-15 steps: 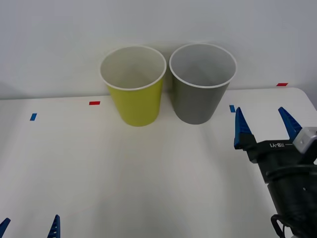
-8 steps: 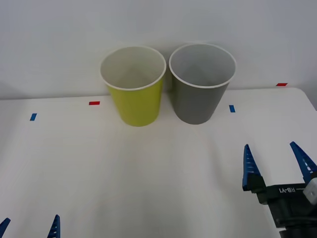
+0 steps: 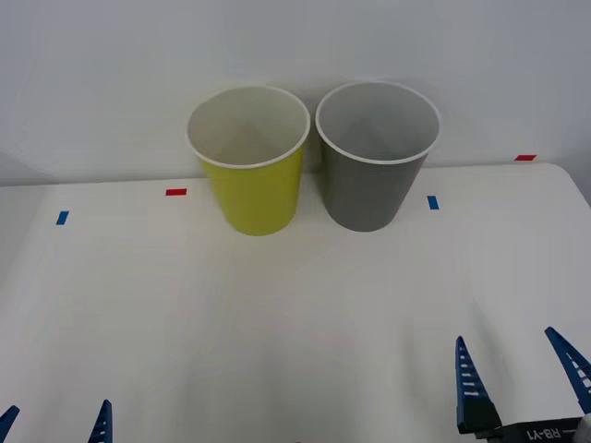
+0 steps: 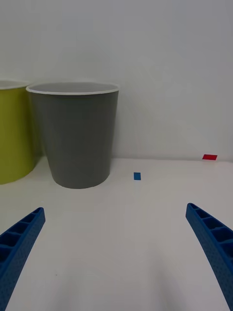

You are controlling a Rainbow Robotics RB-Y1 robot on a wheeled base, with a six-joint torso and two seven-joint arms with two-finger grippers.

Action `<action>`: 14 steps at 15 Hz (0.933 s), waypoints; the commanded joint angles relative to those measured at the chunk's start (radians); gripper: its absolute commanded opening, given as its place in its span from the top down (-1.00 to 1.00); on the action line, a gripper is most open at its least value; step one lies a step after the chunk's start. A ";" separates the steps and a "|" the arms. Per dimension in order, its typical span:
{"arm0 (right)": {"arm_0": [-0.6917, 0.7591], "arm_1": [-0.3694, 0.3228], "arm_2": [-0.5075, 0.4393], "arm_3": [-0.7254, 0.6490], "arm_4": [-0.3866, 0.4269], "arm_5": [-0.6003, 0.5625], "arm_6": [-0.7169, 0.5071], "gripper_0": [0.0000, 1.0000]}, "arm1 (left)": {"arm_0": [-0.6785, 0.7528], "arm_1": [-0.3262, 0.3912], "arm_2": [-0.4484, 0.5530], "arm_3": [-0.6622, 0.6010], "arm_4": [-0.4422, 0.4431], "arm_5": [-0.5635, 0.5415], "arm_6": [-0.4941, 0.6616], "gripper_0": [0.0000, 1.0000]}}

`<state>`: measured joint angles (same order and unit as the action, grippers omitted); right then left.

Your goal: Put cans in the gray bin and PET bottles in the light green bin.

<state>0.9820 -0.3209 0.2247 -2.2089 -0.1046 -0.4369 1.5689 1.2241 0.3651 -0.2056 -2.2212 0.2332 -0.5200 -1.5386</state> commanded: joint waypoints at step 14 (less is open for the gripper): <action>0.081 -0.026 0.019 0.000 -0.001 -0.005 -0.007 -1.00 | 0.000 0.000 0.000 0.000 0.000 0.000 0.000 -1.00</action>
<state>1.0631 -0.3466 0.2439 -2.2089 -0.1057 -0.4420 1.5617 1.2241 0.3651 -0.2056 -2.2212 0.2332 -0.5200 -1.5386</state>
